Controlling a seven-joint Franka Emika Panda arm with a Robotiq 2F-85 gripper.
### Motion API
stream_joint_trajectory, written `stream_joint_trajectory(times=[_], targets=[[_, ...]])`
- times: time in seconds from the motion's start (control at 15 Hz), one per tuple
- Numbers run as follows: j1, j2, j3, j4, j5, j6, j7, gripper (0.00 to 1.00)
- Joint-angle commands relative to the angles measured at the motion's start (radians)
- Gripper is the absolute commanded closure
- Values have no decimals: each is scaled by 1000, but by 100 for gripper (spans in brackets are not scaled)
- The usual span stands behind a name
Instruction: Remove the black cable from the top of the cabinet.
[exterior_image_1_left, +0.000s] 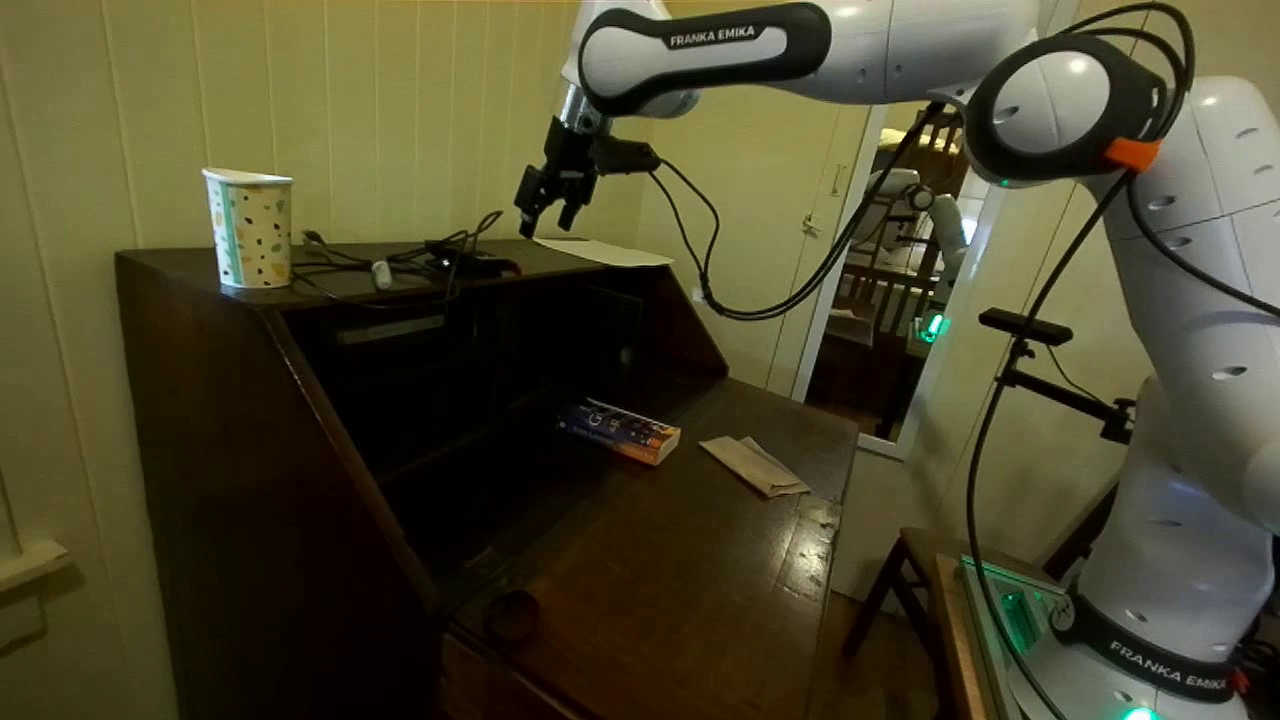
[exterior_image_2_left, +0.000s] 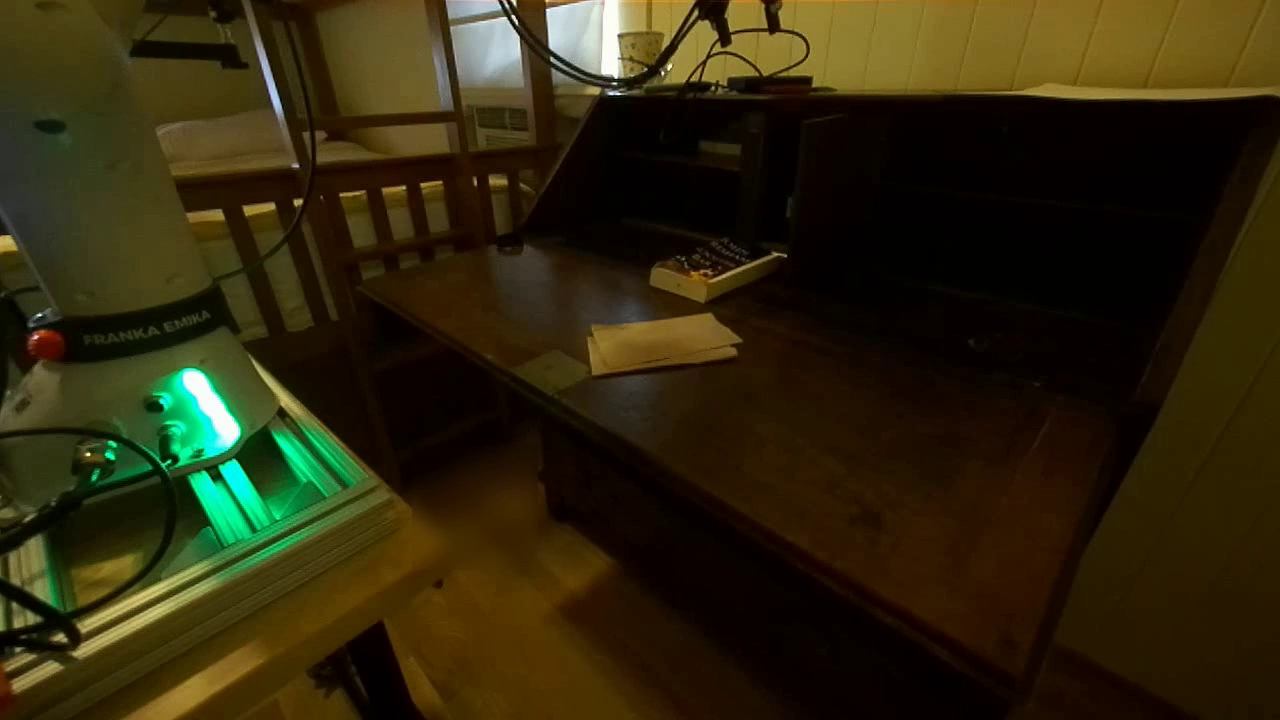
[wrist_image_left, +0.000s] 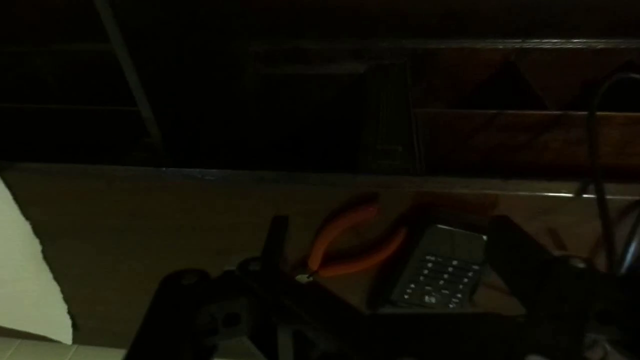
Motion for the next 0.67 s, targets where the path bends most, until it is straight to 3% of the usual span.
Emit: stream_joint_trajectory(times=[0.0,0.27,0.47,0.6], targets=[[-20,115,13,119,45,24,-29,0],[8,174,11,208,22,20,-27,0],[21,174,25,222,12,9,-39,0],[24,149,17,172,12,30,-16,0]])
